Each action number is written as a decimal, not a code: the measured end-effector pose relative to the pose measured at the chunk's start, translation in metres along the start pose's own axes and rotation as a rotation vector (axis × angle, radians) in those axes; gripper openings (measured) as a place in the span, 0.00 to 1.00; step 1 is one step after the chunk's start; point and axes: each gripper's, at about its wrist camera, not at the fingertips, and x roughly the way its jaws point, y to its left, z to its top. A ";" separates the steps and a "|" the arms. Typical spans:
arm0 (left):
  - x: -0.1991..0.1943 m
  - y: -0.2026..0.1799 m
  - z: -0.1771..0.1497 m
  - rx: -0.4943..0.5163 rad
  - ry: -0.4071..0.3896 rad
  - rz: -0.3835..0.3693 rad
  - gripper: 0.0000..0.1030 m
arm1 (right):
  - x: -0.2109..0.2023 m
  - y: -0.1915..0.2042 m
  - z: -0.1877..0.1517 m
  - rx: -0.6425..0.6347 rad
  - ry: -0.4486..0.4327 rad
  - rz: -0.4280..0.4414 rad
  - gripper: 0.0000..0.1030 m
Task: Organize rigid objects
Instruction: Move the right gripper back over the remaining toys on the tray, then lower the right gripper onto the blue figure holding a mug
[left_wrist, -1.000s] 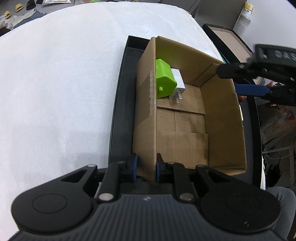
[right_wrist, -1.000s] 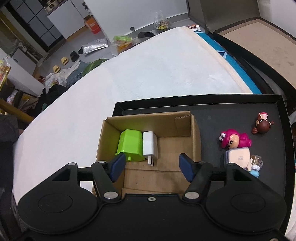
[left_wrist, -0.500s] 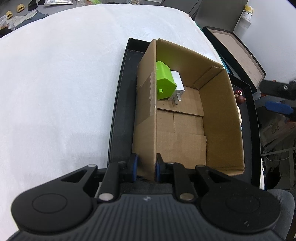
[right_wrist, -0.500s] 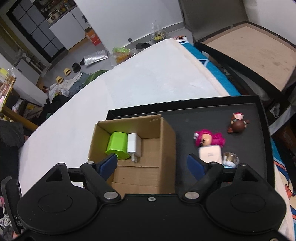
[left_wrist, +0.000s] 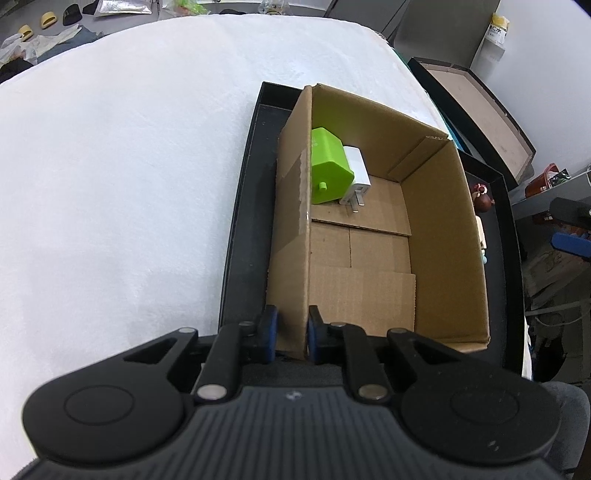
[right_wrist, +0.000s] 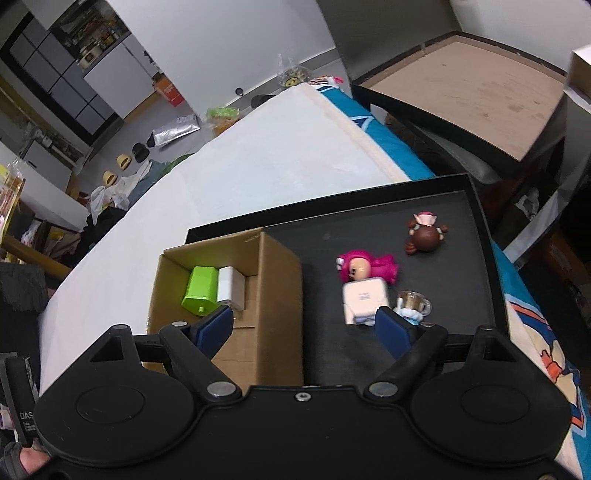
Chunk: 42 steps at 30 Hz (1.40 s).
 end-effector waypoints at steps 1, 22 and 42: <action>0.000 0.000 0.000 0.000 0.000 0.002 0.14 | -0.001 -0.004 0.000 0.009 -0.001 0.000 0.81; 0.005 -0.001 0.003 -0.013 0.009 0.017 0.14 | 0.043 -0.074 -0.009 0.183 0.087 -0.147 0.37; 0.012 -0.001 0.006 -0.013 0.025 0.021 0.15 | 0.102 -0.081 -0.003 0.210 0.170 -0.211 0.31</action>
